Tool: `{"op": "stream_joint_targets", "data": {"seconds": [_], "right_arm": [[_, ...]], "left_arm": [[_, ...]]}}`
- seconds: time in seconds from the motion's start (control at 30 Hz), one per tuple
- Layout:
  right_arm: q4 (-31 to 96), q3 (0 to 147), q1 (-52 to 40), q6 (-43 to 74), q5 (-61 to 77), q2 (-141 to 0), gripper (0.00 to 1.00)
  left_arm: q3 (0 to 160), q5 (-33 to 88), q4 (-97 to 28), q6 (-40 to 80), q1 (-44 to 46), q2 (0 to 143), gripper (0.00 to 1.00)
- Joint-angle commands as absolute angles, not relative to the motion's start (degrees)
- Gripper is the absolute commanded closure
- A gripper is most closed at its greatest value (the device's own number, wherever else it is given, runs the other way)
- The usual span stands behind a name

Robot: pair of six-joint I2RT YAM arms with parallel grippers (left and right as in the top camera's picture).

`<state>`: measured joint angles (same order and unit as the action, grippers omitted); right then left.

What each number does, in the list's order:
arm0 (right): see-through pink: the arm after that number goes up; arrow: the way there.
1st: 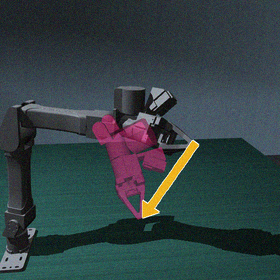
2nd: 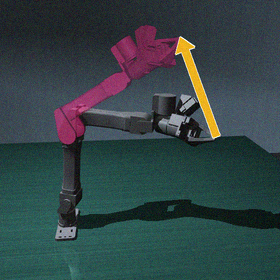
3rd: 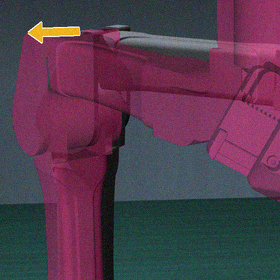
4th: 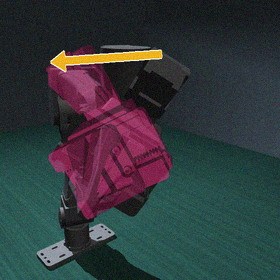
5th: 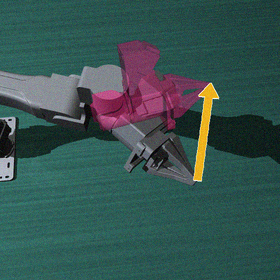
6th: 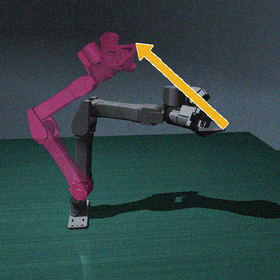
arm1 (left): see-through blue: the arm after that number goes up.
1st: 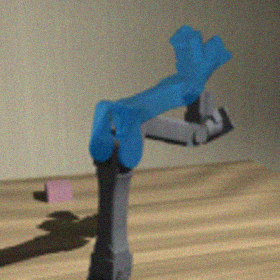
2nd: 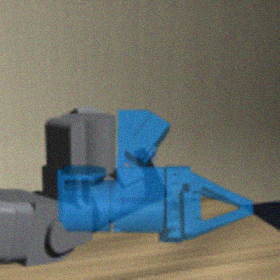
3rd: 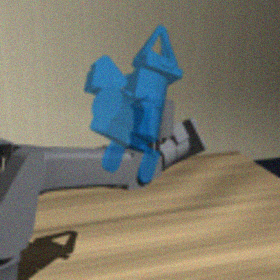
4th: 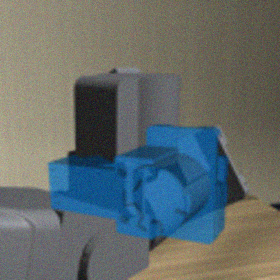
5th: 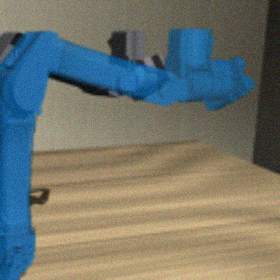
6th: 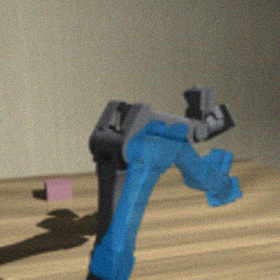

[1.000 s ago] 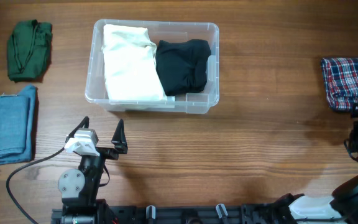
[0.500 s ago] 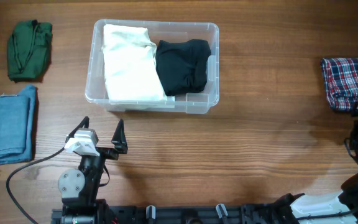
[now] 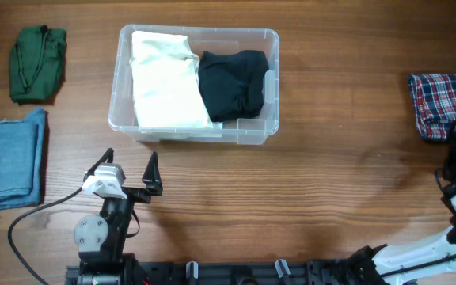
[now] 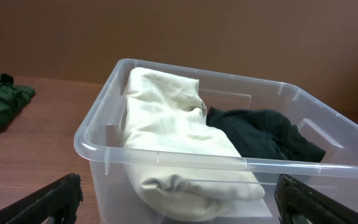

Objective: Pack container
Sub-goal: 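Grasp the edge of the red-blue plaid cloth with the right gripper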

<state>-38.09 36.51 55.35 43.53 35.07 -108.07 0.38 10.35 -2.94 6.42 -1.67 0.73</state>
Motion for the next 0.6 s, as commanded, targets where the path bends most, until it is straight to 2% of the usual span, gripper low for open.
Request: {"op": "stream_joint_targets", "data": {"seconds": [0.0, 0.4, 0.47, 0.5, 0.53, 0.57], "right_arm": [[-38.39, 38.06, 52.10, 45.50, 36.05, -111.59, 0.00], [-38.54, 43.07, 47.42, 46.65, 36.01, -112.12, 0.01], [-38.35, 43.07, 47.42, 46.48, 36.01, -112.12, 0.10], [-38.30, 43.07, 47.42, 46.48, 36.03, -112.12, 0.28], [-38.26, 43.07, 47.42, 46.46, 36.03, -112.12, 0.35], [-38.24, 43.07, 47.42, 46.46, 36.03, -112.12, 0.47]], "left_arm": [[0.34, 10.24, -3.46, 6.87, -2.00, 0.32, 0.00], [0.34, 10.22, -3.46, 6.87, -2.00, 0.32, 0.00], [0.34, 10.24, -3.46, 6.87, -2.00, 0.32, 0.00], [0.34, 10.22, -3.46, 6.87, -2.00, 0.32, 0.00], [0.34, 10.22, -3.46, 6.87, -2.00, 0.32, 0.00], [0.34, 10.22, -3.46, 6.87, -2.00, 0.32, 0.00]]}}
